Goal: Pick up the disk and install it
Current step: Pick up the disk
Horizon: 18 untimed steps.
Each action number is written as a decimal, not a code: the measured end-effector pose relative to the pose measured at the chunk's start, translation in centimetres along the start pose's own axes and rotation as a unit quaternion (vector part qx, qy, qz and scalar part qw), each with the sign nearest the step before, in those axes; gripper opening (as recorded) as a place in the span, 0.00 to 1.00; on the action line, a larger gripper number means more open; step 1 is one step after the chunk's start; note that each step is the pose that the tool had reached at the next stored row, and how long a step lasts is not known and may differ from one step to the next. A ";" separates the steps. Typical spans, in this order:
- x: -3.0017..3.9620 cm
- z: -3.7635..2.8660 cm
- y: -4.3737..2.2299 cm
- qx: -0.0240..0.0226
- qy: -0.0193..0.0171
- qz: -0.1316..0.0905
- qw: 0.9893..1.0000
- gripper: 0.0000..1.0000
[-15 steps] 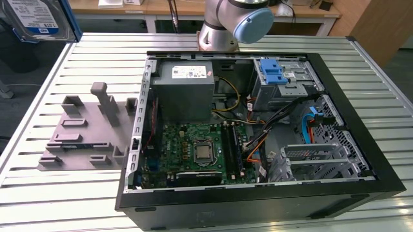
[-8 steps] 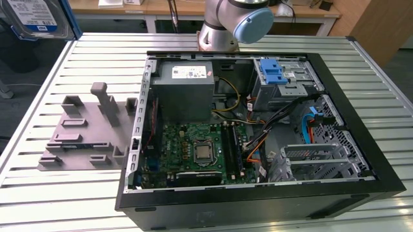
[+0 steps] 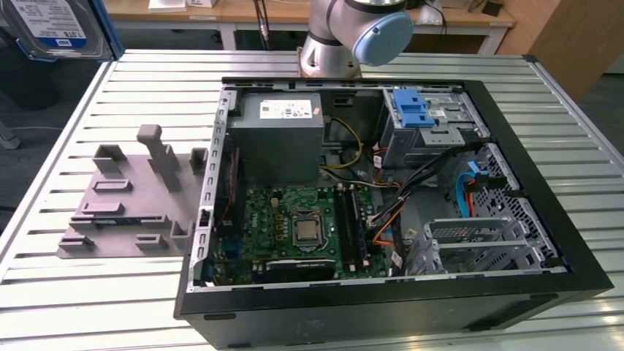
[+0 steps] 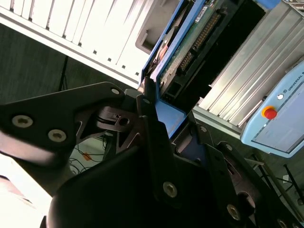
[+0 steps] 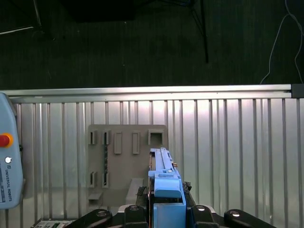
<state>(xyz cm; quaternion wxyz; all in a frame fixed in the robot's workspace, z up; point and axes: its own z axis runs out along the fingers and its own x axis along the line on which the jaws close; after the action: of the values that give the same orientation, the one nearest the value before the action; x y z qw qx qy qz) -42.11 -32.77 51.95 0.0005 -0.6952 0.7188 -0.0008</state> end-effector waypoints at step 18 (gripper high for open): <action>0.36 0.00 -0.49 0.000 0.000 0.000 1.000 0.36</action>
<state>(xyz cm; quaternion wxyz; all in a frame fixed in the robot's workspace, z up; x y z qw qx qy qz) -41.63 -33.14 51.95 0.0005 -0.6953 0.7188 -0.0009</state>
